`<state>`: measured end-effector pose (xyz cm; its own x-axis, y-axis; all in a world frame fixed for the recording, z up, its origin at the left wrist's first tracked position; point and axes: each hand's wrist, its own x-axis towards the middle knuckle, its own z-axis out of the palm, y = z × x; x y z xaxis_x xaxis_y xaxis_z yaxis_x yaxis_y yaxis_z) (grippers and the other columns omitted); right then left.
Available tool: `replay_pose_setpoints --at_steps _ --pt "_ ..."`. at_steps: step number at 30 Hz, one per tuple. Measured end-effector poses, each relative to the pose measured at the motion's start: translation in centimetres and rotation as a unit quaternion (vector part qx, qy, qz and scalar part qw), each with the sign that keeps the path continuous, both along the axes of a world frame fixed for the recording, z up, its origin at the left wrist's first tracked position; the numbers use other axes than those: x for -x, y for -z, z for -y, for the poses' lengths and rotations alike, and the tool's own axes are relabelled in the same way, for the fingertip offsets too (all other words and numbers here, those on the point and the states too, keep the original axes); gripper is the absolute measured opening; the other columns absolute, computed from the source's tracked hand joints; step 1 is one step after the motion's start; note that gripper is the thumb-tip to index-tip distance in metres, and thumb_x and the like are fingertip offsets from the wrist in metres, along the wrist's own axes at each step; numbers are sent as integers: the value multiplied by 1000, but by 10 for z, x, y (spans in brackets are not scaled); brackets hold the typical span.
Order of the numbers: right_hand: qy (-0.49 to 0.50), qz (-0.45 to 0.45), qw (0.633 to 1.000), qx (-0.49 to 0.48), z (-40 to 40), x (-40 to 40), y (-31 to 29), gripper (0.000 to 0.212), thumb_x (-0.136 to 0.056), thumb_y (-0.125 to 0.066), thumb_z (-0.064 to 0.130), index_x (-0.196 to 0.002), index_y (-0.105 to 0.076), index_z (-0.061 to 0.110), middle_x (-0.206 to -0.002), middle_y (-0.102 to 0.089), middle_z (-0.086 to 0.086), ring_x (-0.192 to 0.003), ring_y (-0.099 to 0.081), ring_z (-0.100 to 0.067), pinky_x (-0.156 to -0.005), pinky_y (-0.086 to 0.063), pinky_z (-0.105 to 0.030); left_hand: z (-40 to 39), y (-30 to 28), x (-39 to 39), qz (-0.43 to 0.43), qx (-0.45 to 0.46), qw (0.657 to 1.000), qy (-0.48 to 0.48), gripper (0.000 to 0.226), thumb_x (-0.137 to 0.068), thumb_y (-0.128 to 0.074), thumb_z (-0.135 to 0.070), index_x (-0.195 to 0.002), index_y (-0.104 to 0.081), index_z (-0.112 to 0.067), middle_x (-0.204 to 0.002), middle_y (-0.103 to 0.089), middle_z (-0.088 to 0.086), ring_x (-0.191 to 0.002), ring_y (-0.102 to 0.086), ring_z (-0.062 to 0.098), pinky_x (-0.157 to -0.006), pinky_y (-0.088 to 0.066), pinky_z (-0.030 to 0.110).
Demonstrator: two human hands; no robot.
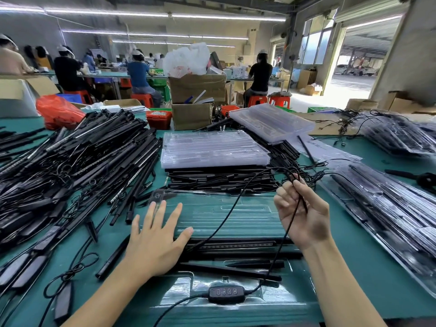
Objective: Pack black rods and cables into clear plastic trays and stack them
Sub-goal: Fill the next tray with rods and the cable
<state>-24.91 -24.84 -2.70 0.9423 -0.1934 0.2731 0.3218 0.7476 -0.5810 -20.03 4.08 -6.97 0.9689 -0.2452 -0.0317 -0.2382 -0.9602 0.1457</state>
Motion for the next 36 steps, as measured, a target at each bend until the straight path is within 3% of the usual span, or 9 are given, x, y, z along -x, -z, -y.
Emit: replay_pose_setpoints --at_steps 5,8,12,17,21,25,30,32,36 --pt "-101 28 994 17 -10 4 -5 20 -73 -83 17 -83 -66 13 -63 -31 6 -54 -35 -7 -48 -34 -18 -1 -1 -1 -7 8 1000 -5 74 -92 -7 -75 -156 12 -44 -166 22 -4 -147 33 14 -120 17 51" --pt "-202 41 976 67 -11 9 -4 15 -89 -69 17 -102 -67 9 -58 -56 1 -49 -50 -9 -45 -31 -23 0 -2 -4 -19 37 999 -4 82 -85 -4 -82 -157 6 -44 -166 19 -5 -146 34 13 -117 21 52" --pt "-314 107 937 108 -17 15 -8 15 -100 -49 8 -112 -46 0 -71 -71 -10 -50 -58 -19 -43 -28 -27 6 -6 -2 25 130 990 55 80 -85 -10 -80 -155 -19 -43 -168 2 -8 -149 22 5 -120 15 44" --pt "-309 121 941 62 -24 12 -26 11 -96 -53 5 -105 -49 4 -55 -43 -5 -52 -38 -18 -50 -29 -28 21 -17 6 -15 300 932 201 54 -98 -25 -66 -142 -46 -44 -156 -30 -27 -147 -5 -11 -124 -10 31" --pt "-187 51 980 37 -21 10 -25 25 -83 -71 10 -83 -48 17 -53 -32 5 -50 -30 -10 -46 -32 -21 25 -24 18 -71 403 876 257 42 -95 -33 -67 -128 -54 -52 -135 -50 -33 -136 -38 -7 -106 -33 21" --pt "-55 -42 997 21 -22 6 -20 17 -77 -73 8 -70 -63 20 -56 -36 6 -50 -33 -7 -42 -34 -16 26 -20 15 -37 350 902 251 44 -97 -35 -65 -128 -56 -45 -135 -51 -33 -137 -34 -11 -111 -33 23" --pt "56 -137 983 -111 -26 3 -12 18 -75 -68 4 -67 -56 15 -58 -40 5 -48 -34 -7 -45 -39 -15 21 -4 9 36 109 982 150 60 -96 -25 -69 -151 -27 -46 -165 -14 -14 -152 7 3 -125 5 37" --pt "79 -151 975 -139 -25 4 -9 24 -75 -68 2 -65 -51 16 -60 -38 5 -49 -35 -7 -47 -40 -16 22 1 9 36 89 986 136 64 -93 -19 -71 -153 -21 -47 -167 -6 -11 -152 16 8 -122 14 38" --pt "86 -139 983 -89 -22 8 -8 15 -74 -68 4 -66 -60 14 -65 -46 2 -53 -41 -8 -51 -44 -17 23 2 9 47 111 984 132 62 -93 -17 -71 -149 -27 -47 -164 -16 -13 -150 11 3 -121 13 37"
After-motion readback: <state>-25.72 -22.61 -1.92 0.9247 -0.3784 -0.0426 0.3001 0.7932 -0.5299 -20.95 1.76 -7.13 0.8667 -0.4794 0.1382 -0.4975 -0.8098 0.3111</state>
